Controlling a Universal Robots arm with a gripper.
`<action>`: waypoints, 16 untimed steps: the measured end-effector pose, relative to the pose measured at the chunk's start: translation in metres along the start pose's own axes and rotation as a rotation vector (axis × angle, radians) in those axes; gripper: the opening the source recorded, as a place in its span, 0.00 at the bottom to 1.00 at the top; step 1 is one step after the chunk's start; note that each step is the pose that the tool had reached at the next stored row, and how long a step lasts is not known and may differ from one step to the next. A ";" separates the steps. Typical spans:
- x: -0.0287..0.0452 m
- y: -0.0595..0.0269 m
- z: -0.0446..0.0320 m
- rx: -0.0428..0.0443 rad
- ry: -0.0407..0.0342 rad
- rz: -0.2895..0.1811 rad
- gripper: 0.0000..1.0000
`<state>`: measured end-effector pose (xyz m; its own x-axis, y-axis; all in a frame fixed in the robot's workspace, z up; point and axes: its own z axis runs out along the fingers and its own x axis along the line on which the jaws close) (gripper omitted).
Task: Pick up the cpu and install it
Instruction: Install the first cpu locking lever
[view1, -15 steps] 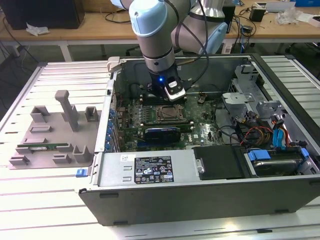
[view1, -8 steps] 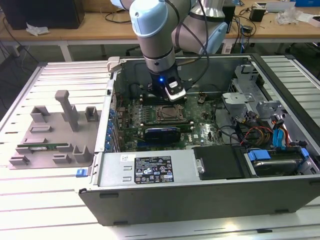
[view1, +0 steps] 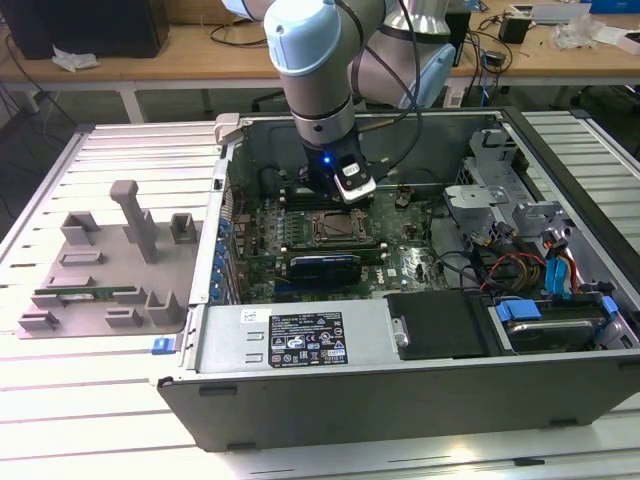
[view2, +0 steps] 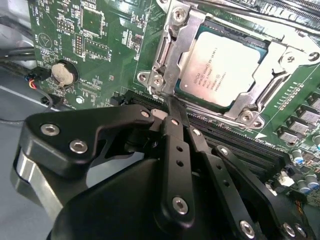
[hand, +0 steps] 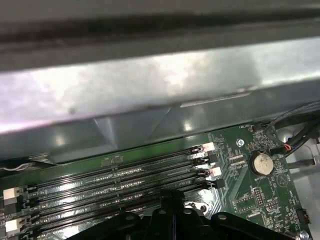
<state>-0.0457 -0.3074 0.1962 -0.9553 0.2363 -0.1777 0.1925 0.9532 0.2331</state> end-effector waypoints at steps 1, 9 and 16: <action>-0.0002 0.0002 -0.0007 -0.0004 -0.0001 0.000 0.11; -0.0049 0.0046 -0.0172 0.0720 -0.0130 -0.016 0.11; -0.0080 0.0072 -0.0188 0.2250 -0.0372 -0.051 0.11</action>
<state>-0.0410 -0.3060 0.2173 -0.9569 0.1897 -0.2199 0.1935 0.9811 0.0046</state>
